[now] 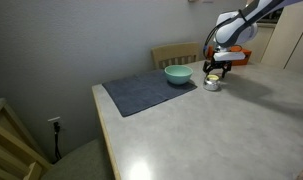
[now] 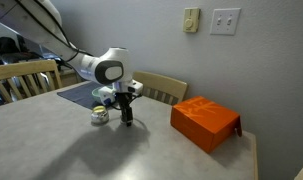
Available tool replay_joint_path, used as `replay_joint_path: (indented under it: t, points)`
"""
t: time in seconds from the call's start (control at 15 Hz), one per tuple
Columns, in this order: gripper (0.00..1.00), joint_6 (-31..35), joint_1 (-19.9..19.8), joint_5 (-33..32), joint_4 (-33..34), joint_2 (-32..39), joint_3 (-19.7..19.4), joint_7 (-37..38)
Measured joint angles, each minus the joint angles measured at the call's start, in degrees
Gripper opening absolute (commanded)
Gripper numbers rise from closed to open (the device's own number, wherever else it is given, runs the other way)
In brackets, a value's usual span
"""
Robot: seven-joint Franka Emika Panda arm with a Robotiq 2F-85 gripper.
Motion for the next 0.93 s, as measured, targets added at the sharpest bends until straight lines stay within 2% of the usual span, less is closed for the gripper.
replay_joint_path:
  t: [0.47,0.6,0.73,0.93]
  points:
    - [1.00,4.7,-0.2,0.6,0.4,1.0,0.2,-0.2]
    - [0.90,5.4,-0.3,0.8,0.7,1.3,0.3,-0.3]
    - [1.00,5.3,-0.4,0.9,0.9,1.3,0.6,-0.4]
    - [1.00,5.1,-0.6,1.1,1.0,1.3,0.7,-0.3]
